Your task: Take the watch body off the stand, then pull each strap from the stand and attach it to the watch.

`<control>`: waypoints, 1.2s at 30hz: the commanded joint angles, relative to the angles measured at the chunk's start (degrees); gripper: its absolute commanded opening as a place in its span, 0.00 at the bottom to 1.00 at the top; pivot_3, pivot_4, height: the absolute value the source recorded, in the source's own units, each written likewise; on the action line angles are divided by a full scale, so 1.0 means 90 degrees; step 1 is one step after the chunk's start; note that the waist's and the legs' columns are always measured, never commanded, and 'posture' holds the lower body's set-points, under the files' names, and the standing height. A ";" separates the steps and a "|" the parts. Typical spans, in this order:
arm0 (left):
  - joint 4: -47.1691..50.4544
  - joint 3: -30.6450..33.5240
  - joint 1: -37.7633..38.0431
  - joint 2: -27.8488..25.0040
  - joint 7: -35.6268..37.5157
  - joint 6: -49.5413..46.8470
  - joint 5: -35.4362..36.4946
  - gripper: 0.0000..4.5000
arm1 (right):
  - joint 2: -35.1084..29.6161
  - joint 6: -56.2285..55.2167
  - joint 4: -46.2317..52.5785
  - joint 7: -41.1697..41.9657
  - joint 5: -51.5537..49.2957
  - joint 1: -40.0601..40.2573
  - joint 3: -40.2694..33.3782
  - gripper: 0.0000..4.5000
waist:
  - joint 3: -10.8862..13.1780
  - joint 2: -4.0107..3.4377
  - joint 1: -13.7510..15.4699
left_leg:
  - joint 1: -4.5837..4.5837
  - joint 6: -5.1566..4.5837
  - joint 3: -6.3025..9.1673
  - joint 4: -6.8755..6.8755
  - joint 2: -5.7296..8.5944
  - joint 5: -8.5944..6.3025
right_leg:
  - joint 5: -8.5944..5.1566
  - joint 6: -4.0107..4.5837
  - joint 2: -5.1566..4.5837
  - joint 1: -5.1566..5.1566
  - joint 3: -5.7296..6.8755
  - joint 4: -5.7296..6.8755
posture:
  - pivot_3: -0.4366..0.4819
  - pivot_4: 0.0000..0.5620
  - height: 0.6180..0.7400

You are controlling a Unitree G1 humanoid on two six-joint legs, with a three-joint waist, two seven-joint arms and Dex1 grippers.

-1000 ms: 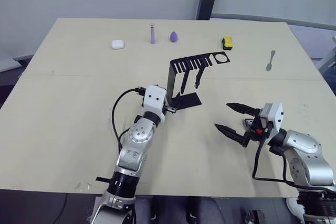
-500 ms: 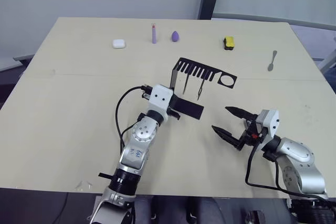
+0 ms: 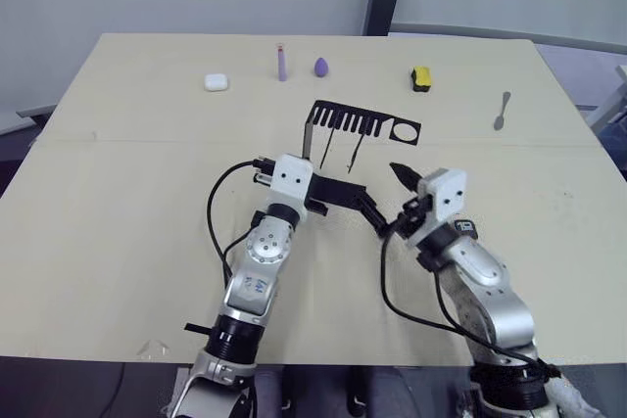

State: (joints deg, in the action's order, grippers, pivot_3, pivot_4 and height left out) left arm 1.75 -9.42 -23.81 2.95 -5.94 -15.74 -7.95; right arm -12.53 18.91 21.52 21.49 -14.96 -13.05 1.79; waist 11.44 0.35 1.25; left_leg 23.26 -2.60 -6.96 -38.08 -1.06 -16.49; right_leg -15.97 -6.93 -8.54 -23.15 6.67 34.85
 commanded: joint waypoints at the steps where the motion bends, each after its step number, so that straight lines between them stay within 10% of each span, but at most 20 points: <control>1: 0.0186 0.0105 0.0075 0.0040 -0.0086 -0.0100 -0.0065 0.01 | 0.0217 0.0029 -0.0026 -0.0347 0.0183 -0.0356 0.0123 1.00 | 0.0000 0.0001 -0.0001 | 0.0003 0.0000 -0.0001 0.0000 0.0000 0.0000 | 0.0000 0.0000 0.0001 -0.0001 0.0000 0.0007 | 0.48 0.27 1.00; 20: 0.0414 0.0125 0.0153 0.0008 -0.0001 -0.0305 -0.0055 0.01 | 0.0754 -0.0634 -0.0815 -0.0796 0.0662 -0.1025 0.0134 1.00 | -0.0001 0.0001 -0.0138 | 0.0006 -0.0005 -0.0011 0.0002 0.0000 0.0001 | 0.0000 0.0000 0.0003 -0.0008 0.0001 0.0025 | 0.48 0.27 1.00; 31: 0.0408 0.0046 0.0126 -0.0042 0.0092 -0.0343 -0.0074 0.00 | 0.0712 -0.0912 -0.0750 -0.0332 0.0401 -0.0885 0.0315 0.01 | -0.0001 0.0001 -0.0147 | 0.0006 -0.0005 -0.0011 0.0003 0.0000 0.0001 | 0.0000 0.0000 0.0003 -0.0008 0.0000 0.0024 | 0.48 0.27 1.00; 36: 0.0406 0.0063 0.0131 -0.0031 0.0091 -0.0352 -0.0062 0.00 | 0.0606 -0.1124 -0.0723 -0.0195 0.0528 -0.0872 0.0407 0.00 | -0.0001 0.0001 -0.0145 | 0.0006 -0.0005 -0.0011 0.0003 0.0000 0.0001 | 0.0000 0.0000 0.0003 -0.0008 0.0000 0.0024 | 0.48 0.27 1.00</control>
State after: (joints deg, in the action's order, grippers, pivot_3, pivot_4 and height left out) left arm 4.25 -8.94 -23.13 2.56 -5.29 -18.23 -7.97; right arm -6.72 11.02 13.01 18.45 -10.23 -20.87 4.94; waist 11.43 0.36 -0.05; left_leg 23.31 -2.64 -7.06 -38.06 -1.06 -16.48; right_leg -15.97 -6.93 -8.51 -23.22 6.67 35.06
